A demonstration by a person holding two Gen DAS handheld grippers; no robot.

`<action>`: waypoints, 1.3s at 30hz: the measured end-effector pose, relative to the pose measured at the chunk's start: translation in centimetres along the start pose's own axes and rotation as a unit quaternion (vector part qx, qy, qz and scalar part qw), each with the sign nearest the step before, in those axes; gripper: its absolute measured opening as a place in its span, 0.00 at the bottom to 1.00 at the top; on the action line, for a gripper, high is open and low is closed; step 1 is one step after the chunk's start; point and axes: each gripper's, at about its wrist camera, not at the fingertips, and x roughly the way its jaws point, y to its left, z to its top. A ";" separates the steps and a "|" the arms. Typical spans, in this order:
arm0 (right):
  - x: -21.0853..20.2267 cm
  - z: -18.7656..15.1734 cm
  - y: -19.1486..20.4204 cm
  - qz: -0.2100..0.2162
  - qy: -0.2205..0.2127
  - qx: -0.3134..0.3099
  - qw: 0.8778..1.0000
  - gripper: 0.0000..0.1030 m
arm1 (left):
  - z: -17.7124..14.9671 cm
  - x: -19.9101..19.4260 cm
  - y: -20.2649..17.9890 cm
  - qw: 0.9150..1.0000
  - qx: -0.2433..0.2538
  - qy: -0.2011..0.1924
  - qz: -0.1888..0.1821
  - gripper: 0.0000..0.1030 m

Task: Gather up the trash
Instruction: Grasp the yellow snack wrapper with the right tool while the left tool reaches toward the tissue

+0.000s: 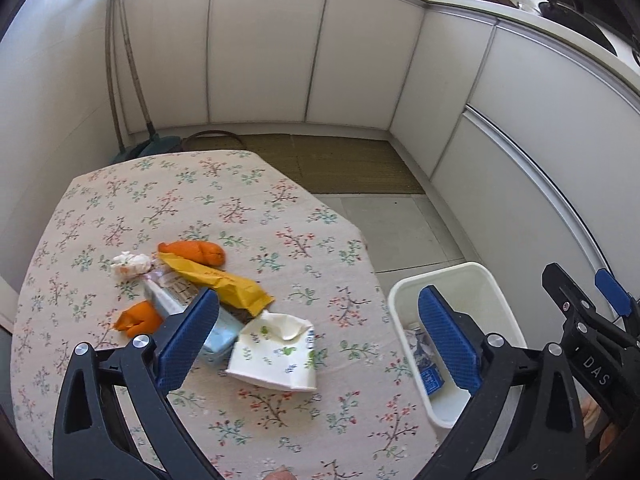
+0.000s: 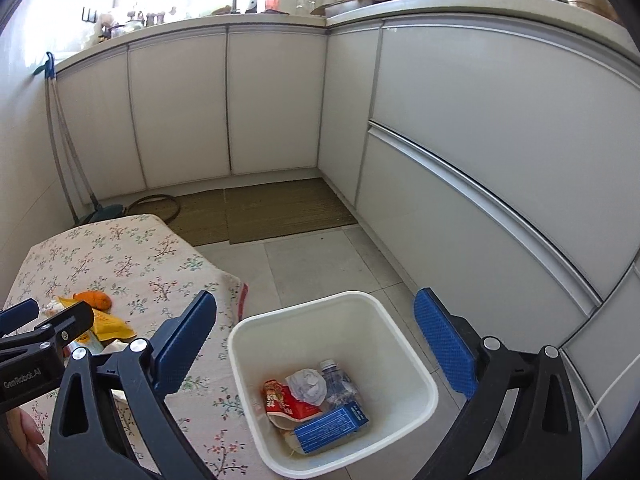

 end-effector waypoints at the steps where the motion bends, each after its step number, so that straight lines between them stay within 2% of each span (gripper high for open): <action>1: 0.1 0.0 0.7 0.005 0.001 -0.005 1.000 0.93 | 0.0 -0.1 1.3 1.000 -0.008 0.002 0.008 0.93; 5: 0.6 0.2 5.0 0.027 0.006 -0.036 0.999 0.93 | 0.0 -0.2 6.6 0.998 -0.047 0.011 0.040 0.93; 9: 1.1 0.0 9.1 0.051 0.014 -0.065 0.996 0.93 | -0.3 -0.4 11.9 0.992 -0.101 0.023 0.066 0.93; 17: 2.8 -0.3 16.5 0.104 0.039 -0.109 0.988 0.93 | -0.9 -1.5 19.6 0.980 -0.176 0.049 0.085 0.93; 21: 4.6 -1.2 20.2 0.137 0.070 -0.161 0.975 0.93 | -1.1 -2.6 21.9 0.976 -0.194 0.049 0.082 0.93; 25: 6.5 -2.3 22.9 0.168 0.103 -0.214 0.957 0.93 | -1.0 -3.6 23.2 0.975 -0.203 0.040 0.077 0.93; 34: 10.7 -4.0 26.6 0.225 0.159 -0.266 0.924 0.92 | -1.2 -3.6 24.7 0.975 -0.206 0.045 0.076 0.93; 35: 11.0 -4.1 26.9 0.229 0.163 -0.267 0.922 0.86 | -1.3 -3.4 24.9 0.974 -0.207 0.048 0.076 0.93; 36: 11.5 -4.2 27.1 0.234 0.171 -0.267 0.919 0.71 | -1.3 -3.3 25.1 0.974 -0.209 0.049 0.076 0.93; 37: 12.0 -4.4 27.2 0.241 0.185 -0.263 0.916 0.61 | -1.4 -3.2 25.3 0.973 -0.211 0.052 0.077 0.93; 38: 12.5 -4.5 27.3 0.247 0.199 -0.258 0.913 0.43 | -1.4 -3.0 25.5 0.972 -0.213 0.053 0.077 0.93; 39: 13.0 -4.6 27.2 0.255 0.211 -0.247 0.911 0.34 | -1.4 -2.8 25.6 0.972 -0.215 0.055 0.077 0.93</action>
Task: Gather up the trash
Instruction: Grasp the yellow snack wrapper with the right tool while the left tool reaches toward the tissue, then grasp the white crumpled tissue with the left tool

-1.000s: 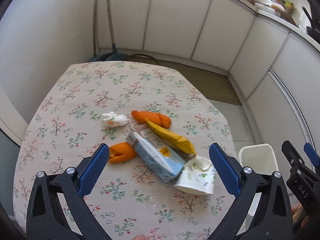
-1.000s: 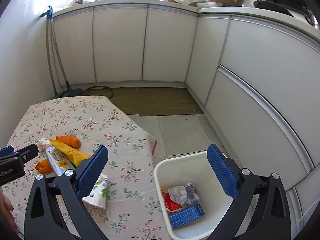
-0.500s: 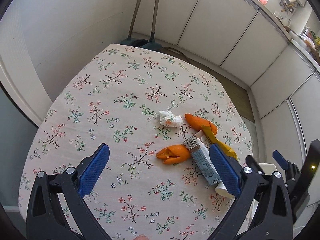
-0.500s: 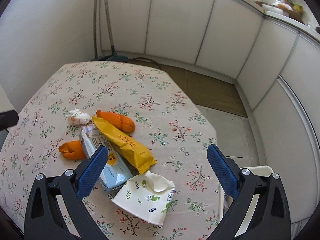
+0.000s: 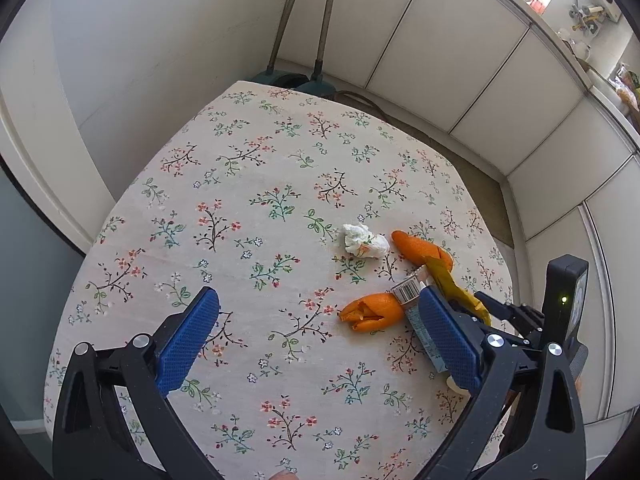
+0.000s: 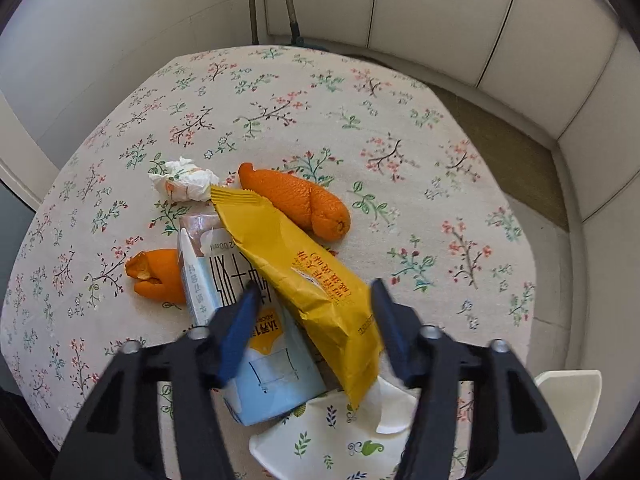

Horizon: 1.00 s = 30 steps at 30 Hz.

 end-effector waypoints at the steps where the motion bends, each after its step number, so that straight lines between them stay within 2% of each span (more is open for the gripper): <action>1: 0.2 0.0 -0.2 0.007 0.001 0.008 1.000 0.32 | 0.1 0.3 0.0 1.000 -0.002 0.003 0.000 0.93; 5: -0.5 0.1 -0.5 0.031 -0.008 0.031 0.999 0.14 | 0.5 1.6 -0.4 1.000 0.000 0.015 0.000 0.93; 13: -5.6 -0.1 -1.1 0.047 -0.074 0.087 0.992 0.14 | 1.9 5.4 -2.9 1.000 -0.003 0.027 -0.008 0.91; 17: -7.6 -0.6 -2.1 0.049 -0.098 0.116 0.987 0.14 | 2.8 8.1 -3.4 0.998 -0.031 0.046 -0.012 0.82; 21: -8.0 -1.0 -3.2 0.044 -0.098 0.123 0.987 0.14 | 3.1 11.1 -3.8 0.995 -0.059 0.073 -0.015 0.68; 23: -8.2 -1.4 -4.1 0.044 -0.095 0.133 0.986 0.14 | 3.2 12.1 -4.0 0.995 -0.062 0.076 -0.006 0.65; 30: -8.9 -1.9 -5.6 0.043 -0.098 0.138 0.985 0.14 | 3.2 14.9 -4.5 0.995 -0.053 0.080 0.023 0.63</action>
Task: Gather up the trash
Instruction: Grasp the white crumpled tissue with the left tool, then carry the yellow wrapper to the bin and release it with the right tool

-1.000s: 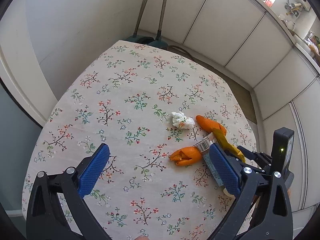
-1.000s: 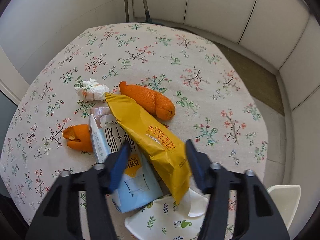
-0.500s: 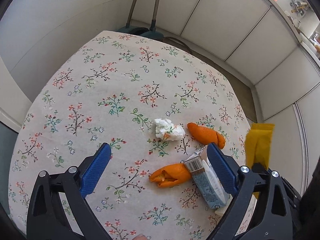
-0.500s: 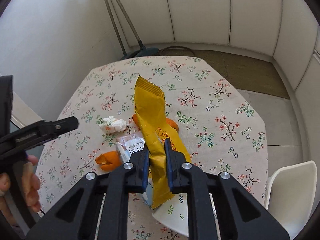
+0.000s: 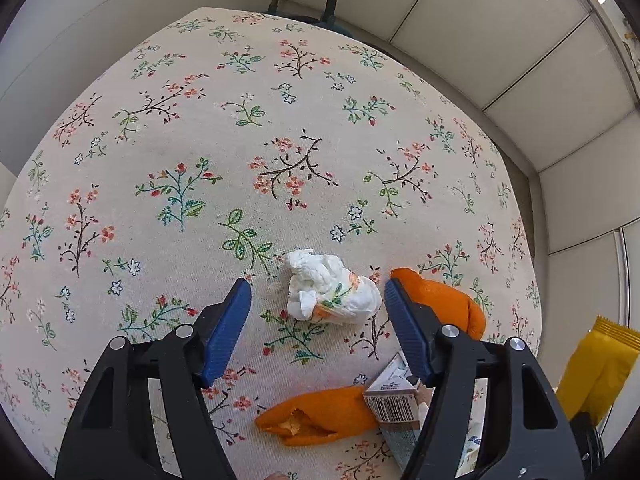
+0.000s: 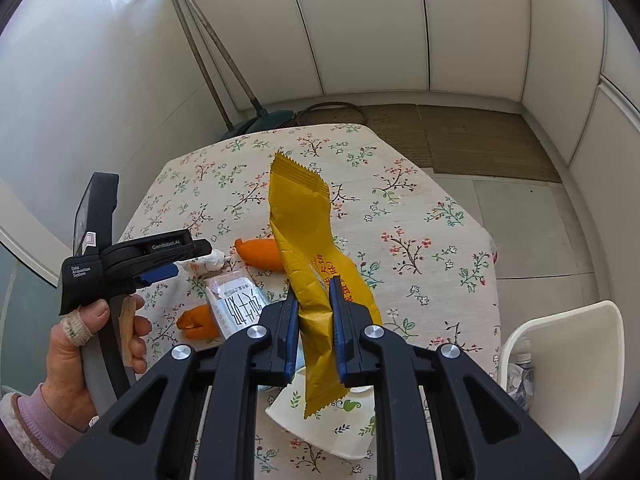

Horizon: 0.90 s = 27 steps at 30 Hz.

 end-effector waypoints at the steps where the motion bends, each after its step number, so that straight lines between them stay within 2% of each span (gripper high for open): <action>1: 0.0 0.0 0.0 0.000 0.000 -0.001 1.000 0.14 | 0.1 0.3 -0.1 1.000 0.003 0.000 0.002 0.62; 5: 0.1 0.0 0.1 0.001 0.003 -0.005 1.000 0.14 | -0.2 1.3 -0.8 1.000 0.019 0.009 0.010 0.50; 7: 0.2 -0.1 0.2 0.001 0.005 -0.006 1.000 0.14 | -0.4 1.3 -1.0 0.999 0.029 0.000 0.016 0.44; 8: 0.3 -0.1 0.2 0.001 0.006 -0.006 1.000 0.14 | -0.3 1.3 -1.2 0.999 0.033 0.001 0.009 0.38; 15: 0.2 0.0 0.2 0.000 0.005 -0.007 1.000 0.14 | -0.6 0.0 -1.3 0.999 0.047 -0.016 0.001 0.35; 27: -1.9 -0.1 0.4 -0.006 -0.019 -0.010 1.000 0.14 | -1.6 -6.7 -3.8 0.992 0.083 -0.085 -0.032 0.35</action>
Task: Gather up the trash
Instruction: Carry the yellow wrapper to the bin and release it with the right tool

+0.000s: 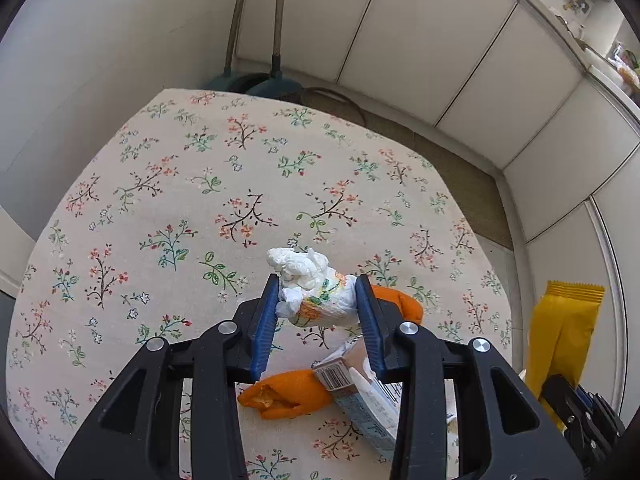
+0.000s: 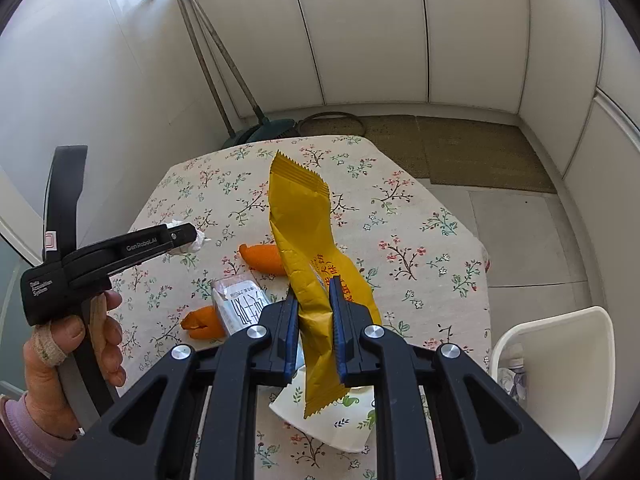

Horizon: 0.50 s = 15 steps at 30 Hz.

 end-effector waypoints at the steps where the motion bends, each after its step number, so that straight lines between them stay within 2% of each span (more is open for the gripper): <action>1: -0.3 0.0 0.0 -0.002 -0.004 0.000 1.000 0.14 | 0.0 -0.8 -0.4 1.000 0.005 -0.007 -0.004 0.35; 7: -2.7 -0.2 -0.3 -0.018 -0.030 0.001 0.999 0.14 | -0.6 -3.8 -2.8 0.998 0.038 -0.043 -0.019 0.35; 15: -6.3 -0.9 -2.8 -0.055 -0.071 0.019 0.996 0.14 | -2.2 -7.4 -5.9 0.992 0.080 -0.082 -0.048 0.35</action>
